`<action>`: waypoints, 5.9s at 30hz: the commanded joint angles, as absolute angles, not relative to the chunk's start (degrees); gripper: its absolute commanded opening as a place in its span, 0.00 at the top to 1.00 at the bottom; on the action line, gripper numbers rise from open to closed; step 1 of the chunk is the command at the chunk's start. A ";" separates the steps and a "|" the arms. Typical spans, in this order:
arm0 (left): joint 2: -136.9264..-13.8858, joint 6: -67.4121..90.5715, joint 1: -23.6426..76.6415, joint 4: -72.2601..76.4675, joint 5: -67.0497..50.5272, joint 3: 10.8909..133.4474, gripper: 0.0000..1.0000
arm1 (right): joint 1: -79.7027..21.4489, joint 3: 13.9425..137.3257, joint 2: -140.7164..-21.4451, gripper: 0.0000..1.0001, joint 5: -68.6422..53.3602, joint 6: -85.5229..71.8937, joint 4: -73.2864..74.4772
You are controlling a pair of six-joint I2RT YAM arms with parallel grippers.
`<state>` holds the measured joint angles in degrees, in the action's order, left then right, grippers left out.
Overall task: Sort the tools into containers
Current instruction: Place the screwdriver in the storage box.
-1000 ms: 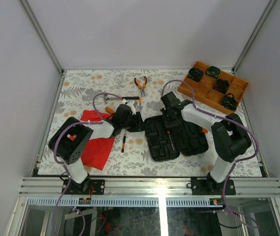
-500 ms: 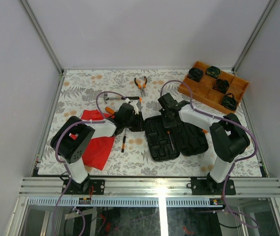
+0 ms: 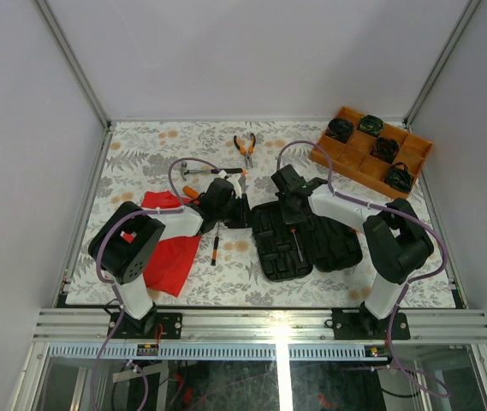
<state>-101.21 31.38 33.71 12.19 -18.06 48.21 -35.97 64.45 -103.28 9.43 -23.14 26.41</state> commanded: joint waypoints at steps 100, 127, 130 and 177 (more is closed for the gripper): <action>-62.44 57.77 36.82 -13.43 -10.43 64.78 0.13 | -67.48 35.31 -61.09 0.40 18.83 -61.16 29.93; -80.61 47.44 40.42 -13.71 -5.59 61.15 0.22 | -72.00 38.62 -60.12 0.55 34.23 -59.23 33.54; -84.03 47.45 41.07 -12.79 -6.08 61.98 0.23 | -69.53 38.66 -60.48 0.56 33.09 -57.14 33.87; -92.90 46.00 42.37 -16.11 -3.93 59.74 0.33 | -52.31 35.36 -75.93 0.79 8.94 -27.19 17.72</action>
<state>-91.24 45.95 42.04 -16.47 -5.63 60.82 -52.16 34.96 -72.82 11.92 -30.50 15.92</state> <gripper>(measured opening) 0.673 0.382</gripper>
